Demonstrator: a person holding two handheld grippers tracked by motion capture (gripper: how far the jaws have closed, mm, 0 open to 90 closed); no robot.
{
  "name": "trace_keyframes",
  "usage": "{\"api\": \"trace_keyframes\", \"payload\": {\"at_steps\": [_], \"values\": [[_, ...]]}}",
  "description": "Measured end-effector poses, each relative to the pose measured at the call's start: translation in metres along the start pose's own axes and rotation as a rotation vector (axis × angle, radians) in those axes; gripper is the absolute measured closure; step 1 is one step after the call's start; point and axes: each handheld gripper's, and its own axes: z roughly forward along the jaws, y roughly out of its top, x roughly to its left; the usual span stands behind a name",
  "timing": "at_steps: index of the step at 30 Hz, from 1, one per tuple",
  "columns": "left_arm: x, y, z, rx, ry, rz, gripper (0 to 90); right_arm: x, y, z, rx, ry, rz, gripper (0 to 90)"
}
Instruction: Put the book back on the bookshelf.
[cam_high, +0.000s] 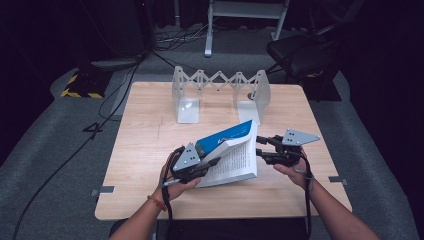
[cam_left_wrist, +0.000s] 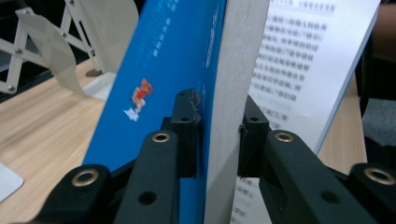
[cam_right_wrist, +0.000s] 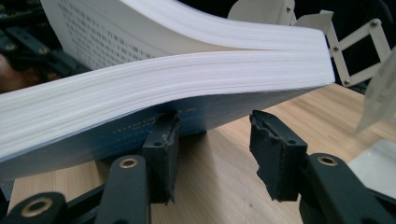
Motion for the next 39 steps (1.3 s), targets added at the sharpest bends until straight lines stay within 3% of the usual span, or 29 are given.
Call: {"api": "trace_keyframes", "payload": {"at_steps": [2,4,8,10,13,15,17,21,24,29,33,36,39], "values": [[-0.002,-0.004,-0.002,0.002,0.018,0.006,70.3,0.003,0.004,0.005,0.002,0.004,-0.010,52.9],[0.002,-0.006,-0.005,0.002,0.014,-0.014,69.4,0.005,0.005,0.010,0.002,0.027,-0.003,52.8],[0.007,-0.015,-0.006,0.017,-0.001,-0.044,61.0,0.014,0.008,0.019,0.034,0.043,-0.051,52.4],[0.009,-0.017,-0.006,0.014,-0.006,-0.064,61.5,0.014,0.008,0.023,0.040,0.044,-0.051,52.2],[0.012,-0.017,-0.008,0.001,-0.006,-0.072,71.1,0.013,0.009,0.025,0.025,0.049,-0.043,51.4],[0.020,-0.019,-0.009,-0.024,-0.048,-0.120,73.5,0.014,0.009,0.026,0.022,0.040,-0.048,51.4],[0.021,-0.018,-0.007,-0.034,-0.064,-0.132,73.6,0.013,0.010,0.025,0.021,0.033,-0.044,51.4],[0.025,-0.014,0.004,-0.088,-0.141,-0.165,73.7,0.009,0.012,0.017,0.007,0.002,-0.018,51.6],[0.023,-0.004,0.016,-0.094,-0.171,-0.136,73.8,0.004,0.015,0.002,-0.006,-0.016,-0.019,51.6],[0.023,0.010,0.042,-0.112,-0.231,-0.129,73.2,-0.003,0.017,-0.021,-0.027,-0.062,-0.016,55.8],[0.021,0.016,0.052,-0.124,-0.238,-0.112,73.1,-0.005,0.021,-0.033,-0.051,-0.080,-0.011,56.2],[0.020,0.016,0.051,-0.130,-0.229,-0.105,72.5,0.000,0.028,-0.036,-0.062,-0.076,-0.054,56.2],[0.020,0.016,0.044,-0.118,-0.194,-0.079,71.2,0.010,0.034,-0.031,-0.050,-0.083,-0.095,56.3]]}}
